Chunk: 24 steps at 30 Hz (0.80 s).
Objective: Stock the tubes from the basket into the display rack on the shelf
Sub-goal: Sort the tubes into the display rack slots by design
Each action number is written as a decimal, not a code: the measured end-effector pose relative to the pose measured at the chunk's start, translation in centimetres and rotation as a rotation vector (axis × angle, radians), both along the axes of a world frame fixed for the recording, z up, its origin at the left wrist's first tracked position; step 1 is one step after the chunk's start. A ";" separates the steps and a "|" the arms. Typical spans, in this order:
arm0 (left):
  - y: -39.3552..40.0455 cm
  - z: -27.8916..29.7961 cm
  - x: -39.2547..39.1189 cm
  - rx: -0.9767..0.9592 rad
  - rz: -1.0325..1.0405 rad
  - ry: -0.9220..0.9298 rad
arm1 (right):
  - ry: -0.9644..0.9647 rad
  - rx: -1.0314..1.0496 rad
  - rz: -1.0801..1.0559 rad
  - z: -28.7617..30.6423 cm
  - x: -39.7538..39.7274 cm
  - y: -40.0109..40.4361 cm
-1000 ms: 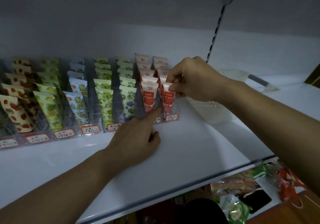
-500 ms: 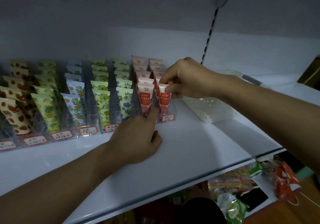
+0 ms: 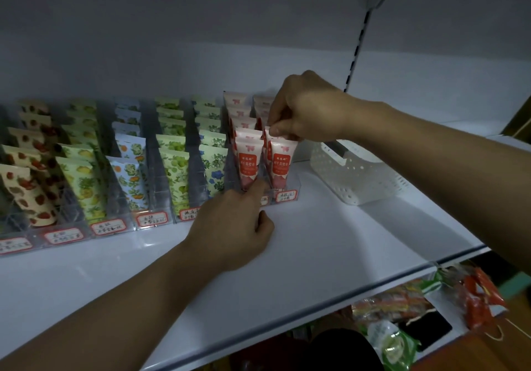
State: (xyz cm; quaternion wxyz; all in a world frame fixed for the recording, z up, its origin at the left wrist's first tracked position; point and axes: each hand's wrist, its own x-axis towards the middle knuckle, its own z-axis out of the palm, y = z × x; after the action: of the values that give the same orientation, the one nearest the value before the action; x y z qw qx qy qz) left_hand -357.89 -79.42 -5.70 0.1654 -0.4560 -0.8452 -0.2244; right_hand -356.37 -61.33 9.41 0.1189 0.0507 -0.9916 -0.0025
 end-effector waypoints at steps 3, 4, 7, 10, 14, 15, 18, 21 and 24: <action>0.0 0.0 0.0 -0.003 -0.003 -0.003 | -0.073 -0.041 -0.015 0.2 -0.4 0.3; 0.0 0.0 0.0 -0.005 -0.003 -0.001 | -0.082 -0.019 -0.003 0.2 -0.5 0.3; 0.0 -0.1 0.0 -0.004 0.002 -0.002 | -0.096 0.015 0.019 0.0 -0.7 0.5; 0.0 -0.1 0.1 -0.013 0.005 -0.004 | -0.103 0.018 0.020 -0.2 -0.7 0.8; -0.1 -0.1 0.1 -0.004 0.006 -0.014 | -0.121 -0.031 0.005 -0.2 -0.5 0.9; -0.1 -0.1 0.1 -0.002 0.005 -0.017 | -0.126 -0.054 -0.002 0.1 -0.3 1.0; -0.1 -0.1 -0.1 -0.001 0.001 -0.026 | 0.016 -0.177 -0.029 1.1 0.3 1.2; 0.0 0.0 -0.1 -0.004 -0.002 -0.023 | 0.073 -0.184 -0.052 1.6 -0.3 1.2; -0.1 0.1 0.0 -0.010 0.005 -0.023 | -0.041 -0.120 -0.074 1.2 -1.5 0.5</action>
State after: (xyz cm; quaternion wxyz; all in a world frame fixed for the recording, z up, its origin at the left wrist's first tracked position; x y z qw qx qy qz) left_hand -357.91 -79.53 -5.60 0.1538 -0.4523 -0.8492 -0.2249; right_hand -357.83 -60.79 10.57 0.1014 0.0070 -0.9934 0.0536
